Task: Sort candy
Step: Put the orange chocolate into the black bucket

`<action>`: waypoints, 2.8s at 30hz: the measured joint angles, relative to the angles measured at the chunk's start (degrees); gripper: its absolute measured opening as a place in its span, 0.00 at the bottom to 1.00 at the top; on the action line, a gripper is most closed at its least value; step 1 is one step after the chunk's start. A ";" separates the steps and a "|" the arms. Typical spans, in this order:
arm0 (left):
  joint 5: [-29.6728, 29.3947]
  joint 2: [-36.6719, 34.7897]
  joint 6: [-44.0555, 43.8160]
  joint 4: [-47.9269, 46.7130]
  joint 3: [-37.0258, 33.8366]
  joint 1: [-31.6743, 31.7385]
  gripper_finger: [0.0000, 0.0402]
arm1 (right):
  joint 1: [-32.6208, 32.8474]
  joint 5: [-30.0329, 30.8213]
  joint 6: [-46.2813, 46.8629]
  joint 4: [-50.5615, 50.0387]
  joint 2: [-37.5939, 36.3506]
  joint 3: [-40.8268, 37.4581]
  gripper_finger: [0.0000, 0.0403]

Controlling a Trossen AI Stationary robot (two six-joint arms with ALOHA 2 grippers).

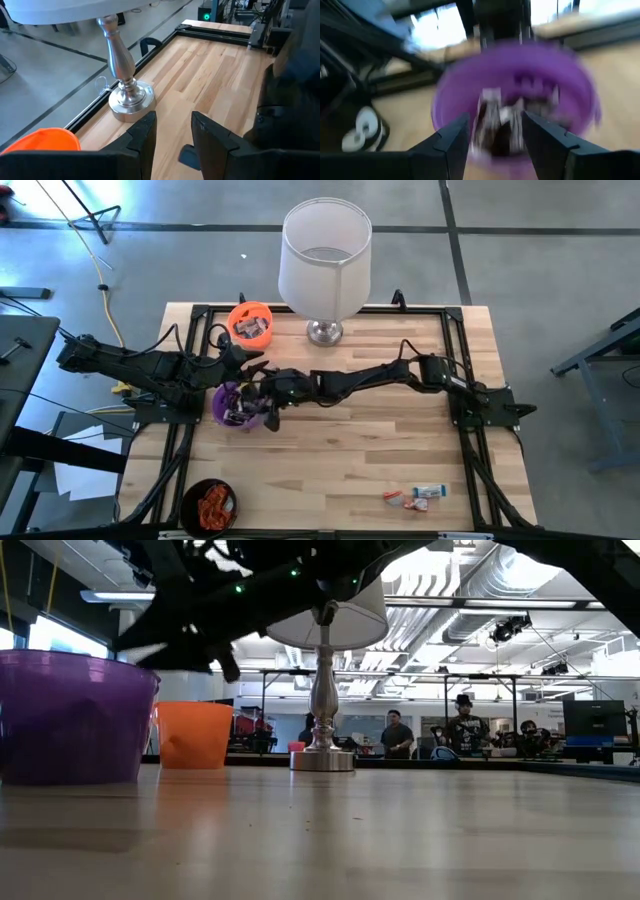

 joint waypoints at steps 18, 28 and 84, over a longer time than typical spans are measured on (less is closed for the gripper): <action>0.47 0.00 -0.12 -1.20 -0.04 -0.01 0.27 | 1.28 -1.11 -2.79 -19.07 -7.74 -0.04 0.44; 0.44 0.00 -1.14 -1.31 -0.04 0.00 0.27 | 1.40 -0.87 -4.12 -19.77 -7.76 -0.02 0.44; 4.88 0.02 -10.63 -2.52 -0.02 -0.08 0.27 | 44.63 5.24 31.08 -64.11 -18.62 -18.55 0.44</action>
